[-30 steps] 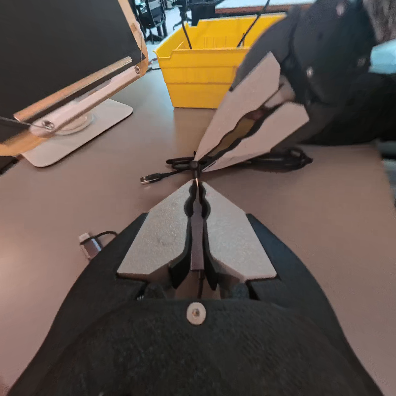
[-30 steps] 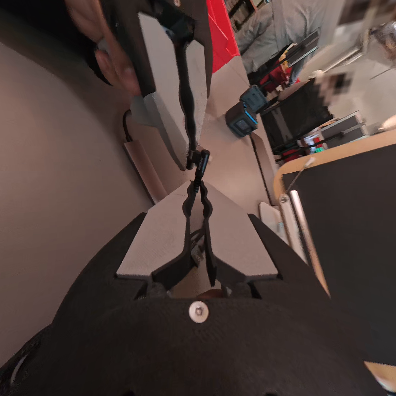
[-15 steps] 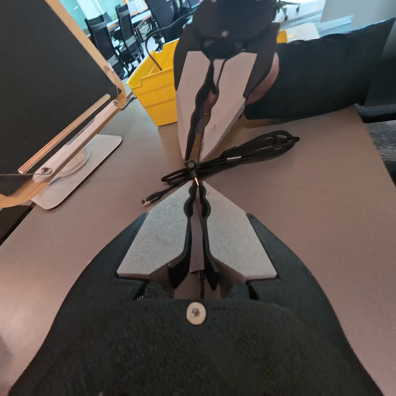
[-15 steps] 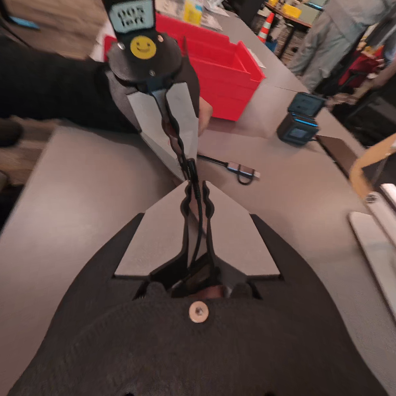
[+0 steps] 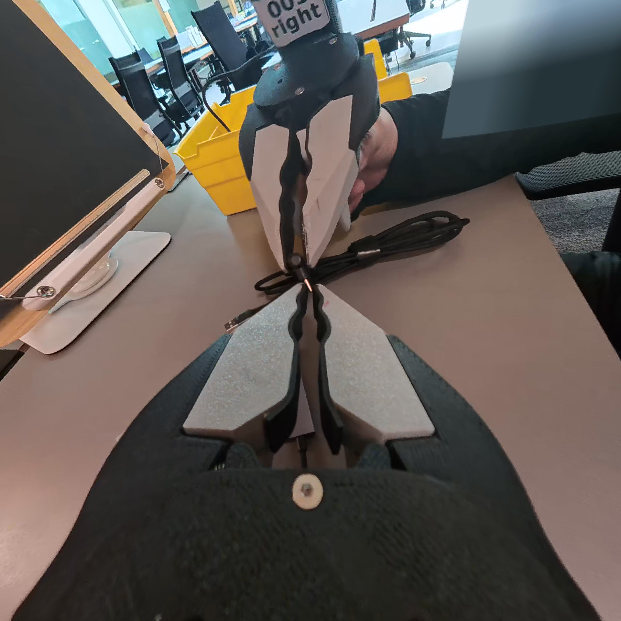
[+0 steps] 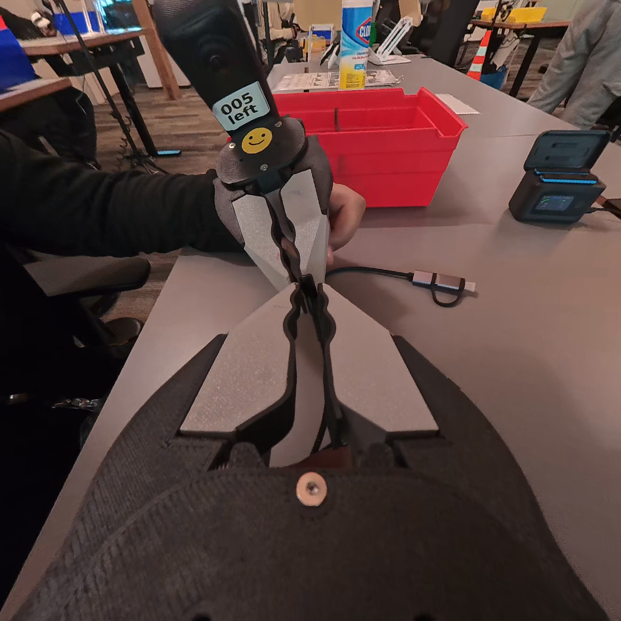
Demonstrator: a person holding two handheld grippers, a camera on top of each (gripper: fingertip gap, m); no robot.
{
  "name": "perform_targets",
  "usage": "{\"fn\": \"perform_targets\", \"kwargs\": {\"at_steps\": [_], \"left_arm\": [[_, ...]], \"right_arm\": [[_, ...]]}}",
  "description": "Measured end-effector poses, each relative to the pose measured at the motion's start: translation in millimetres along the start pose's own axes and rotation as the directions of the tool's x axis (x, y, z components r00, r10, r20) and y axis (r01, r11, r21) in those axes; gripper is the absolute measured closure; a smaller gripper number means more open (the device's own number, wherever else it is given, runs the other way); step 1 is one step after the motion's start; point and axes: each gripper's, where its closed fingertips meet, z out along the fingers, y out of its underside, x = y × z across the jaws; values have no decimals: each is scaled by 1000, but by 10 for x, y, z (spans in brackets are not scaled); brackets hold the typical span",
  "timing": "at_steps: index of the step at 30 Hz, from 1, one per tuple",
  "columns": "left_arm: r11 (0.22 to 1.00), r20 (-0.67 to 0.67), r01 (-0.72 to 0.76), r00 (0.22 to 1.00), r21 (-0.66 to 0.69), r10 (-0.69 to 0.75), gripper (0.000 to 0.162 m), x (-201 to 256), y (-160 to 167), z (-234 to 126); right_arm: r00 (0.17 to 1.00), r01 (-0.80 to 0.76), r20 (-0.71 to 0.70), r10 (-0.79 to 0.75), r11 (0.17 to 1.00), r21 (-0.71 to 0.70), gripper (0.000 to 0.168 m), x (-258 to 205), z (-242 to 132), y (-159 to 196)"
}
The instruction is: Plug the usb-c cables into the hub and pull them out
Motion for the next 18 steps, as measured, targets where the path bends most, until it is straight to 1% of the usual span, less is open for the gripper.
{"fn": "perform_targets", "kwargs": {"at_steps": [3, 5, 6, 7, 9, 10, 12, 15, 16, 18], "left_arm": [[1000, 35, 20, 999, -9, -19, 160, -61, 32, -5], [998, 95, 54, 994, -29, -51, 160, -149, 68, -31], [996, 137, 62, 989, -56, -54, 153, -200, 98, -57], [992, 177, 68, 983, -106, -49, 145, -244, 155, -92], [960, 207, 87, 978, -264, -32, 137, -249, 358, -178], [933, 217, 99, 976, -347, -23, 128, -248, 480, -223], [878, 229, 118, 973, -463, -10, 121, -239, 663, -267], [803, 199, 141, 980, -580, -29, 118, -169, 888, -219], [794, 205, 155, 978, -587, -40, 131, -173, 905, -192], [783, 176, 152, 983, -603, -54, 141, -164, 910, -150]], "right_arm": [[997, 41, -59, -42, 999, -28, 163, 69, 13, 18], [984, 90, -150, -98, 994, -57, 164, 168, -7, 14], [971, 110, -205, -124, 991, -75, 164, 238, -41, 12], [958, 122, -250, -138, 989, -80, 163, 300, -83, -3], [942, 115, -308, -135, 990, -82, 164, 391, -158, -25], [941, 111, -311, -131, 991, -81, 164, 398, -176, -34], [947, 115, -290, -135, 990, -84, 164, 358, -180, -46], [941, 146, -286, -179, 980, -131, 163, 332, -184, -11], [940, 150, -286, -186, 978, -143, 164, 331, -188, 2], [945, 147, -270, -185, 977, -154, 163, 310, -183, 27]]}}
